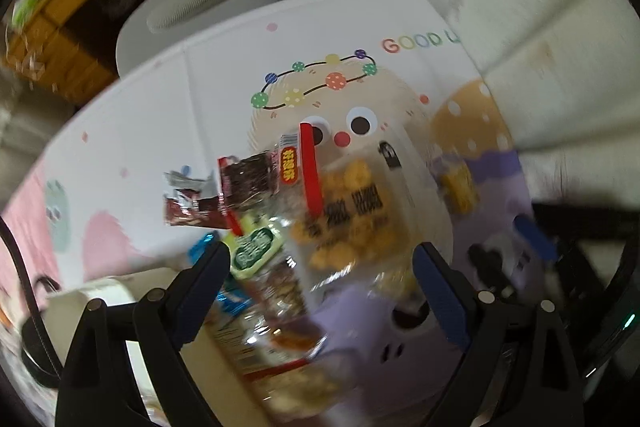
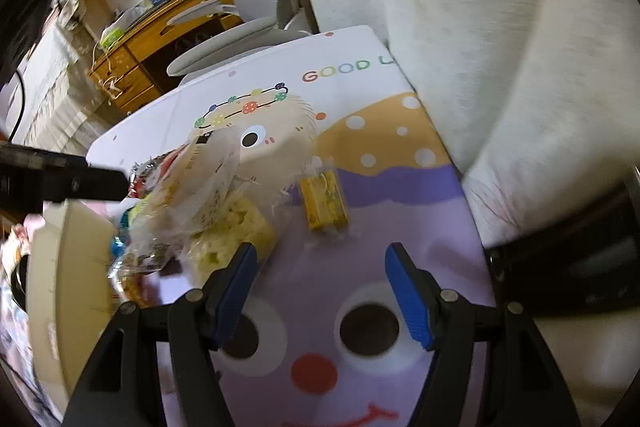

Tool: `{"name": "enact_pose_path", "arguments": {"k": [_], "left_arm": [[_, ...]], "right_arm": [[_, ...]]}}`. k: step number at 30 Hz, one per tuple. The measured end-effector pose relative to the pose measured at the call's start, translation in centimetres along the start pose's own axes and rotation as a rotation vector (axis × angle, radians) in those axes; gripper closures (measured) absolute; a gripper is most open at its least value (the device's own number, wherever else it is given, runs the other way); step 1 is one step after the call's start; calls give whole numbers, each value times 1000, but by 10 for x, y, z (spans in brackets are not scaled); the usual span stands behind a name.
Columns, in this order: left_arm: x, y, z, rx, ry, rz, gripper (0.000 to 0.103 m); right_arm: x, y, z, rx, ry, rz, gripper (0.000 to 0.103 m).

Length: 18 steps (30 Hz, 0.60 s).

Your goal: Organize snacks

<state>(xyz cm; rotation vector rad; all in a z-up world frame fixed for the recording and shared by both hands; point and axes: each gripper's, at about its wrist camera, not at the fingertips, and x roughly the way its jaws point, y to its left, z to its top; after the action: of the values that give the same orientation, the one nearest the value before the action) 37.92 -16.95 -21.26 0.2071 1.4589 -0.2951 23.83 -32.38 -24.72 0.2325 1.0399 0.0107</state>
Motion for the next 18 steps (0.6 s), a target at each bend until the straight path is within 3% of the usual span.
{"name": "enact_pose_path", "arguments": {"k": [10,18], "left_arm": [[43,18,5,-237,67,-132,11],[64,29,5,-372,96,-226,10]], "right_arm": [[30,15,7,-167,-95,-46,36],[39,12,9,-166,-120,-60,36]]}}
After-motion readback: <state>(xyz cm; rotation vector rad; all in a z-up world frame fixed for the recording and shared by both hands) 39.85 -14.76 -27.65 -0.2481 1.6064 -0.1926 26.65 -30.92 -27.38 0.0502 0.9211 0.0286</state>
